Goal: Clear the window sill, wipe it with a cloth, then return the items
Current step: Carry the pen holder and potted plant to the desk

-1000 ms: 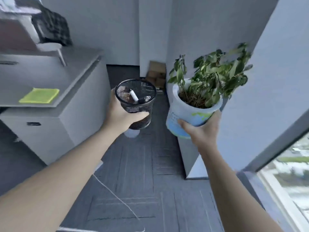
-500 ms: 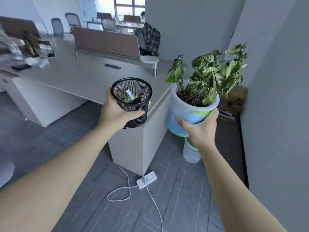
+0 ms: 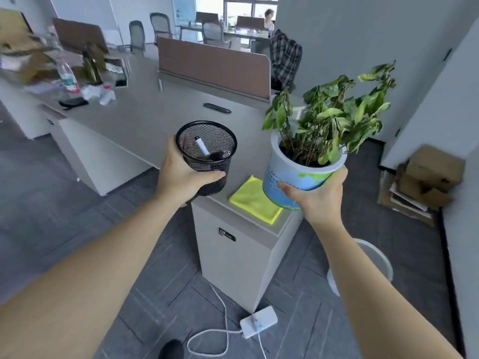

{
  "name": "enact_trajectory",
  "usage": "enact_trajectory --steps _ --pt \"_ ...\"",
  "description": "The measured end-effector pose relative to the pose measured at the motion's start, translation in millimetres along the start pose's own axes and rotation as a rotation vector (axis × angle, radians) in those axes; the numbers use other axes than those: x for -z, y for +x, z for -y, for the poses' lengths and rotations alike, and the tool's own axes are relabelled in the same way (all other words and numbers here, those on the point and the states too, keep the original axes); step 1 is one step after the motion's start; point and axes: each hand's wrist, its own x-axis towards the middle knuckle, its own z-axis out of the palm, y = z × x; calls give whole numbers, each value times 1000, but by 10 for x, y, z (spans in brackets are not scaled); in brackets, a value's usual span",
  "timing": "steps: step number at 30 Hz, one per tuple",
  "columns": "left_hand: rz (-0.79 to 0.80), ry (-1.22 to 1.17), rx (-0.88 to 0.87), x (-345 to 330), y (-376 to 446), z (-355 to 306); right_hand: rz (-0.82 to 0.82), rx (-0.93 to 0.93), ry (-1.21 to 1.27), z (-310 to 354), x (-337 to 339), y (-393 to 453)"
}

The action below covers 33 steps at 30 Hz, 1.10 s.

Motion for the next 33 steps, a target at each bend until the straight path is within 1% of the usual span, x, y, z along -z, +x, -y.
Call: enact_trajectory --steps 4,9,12,15,21,24,29,33 --pt "76 -3 22 -76 792 558 -31 -58 6 -324 -672 437" --pt "213 -30 59 -266 1772 1190 -140 -144 -10 -697 -1558 987" --pt "295 -37 69 -436 2253 1513 -181 -182 -42 -899 -1959 1302" --pt "338 -53 90 -647 2611 1828 -194 -226 -73 -1180 -2261 1568" --pt "368 -66 180 -967 3015 2493 -223 -286 -125 -1779 -2682 1925" --pt "388 -55 205 -1052 3129 2693 -214 -314 -157 -1949 -2818 1991" --pt "386 -87 242 -1110 3267 2858 -221 -361 -176 -2076 -2922 2058" --pt "445 -91 210 -1127 3355 2986 -209 -383 -197 -2044 -2922 2059"
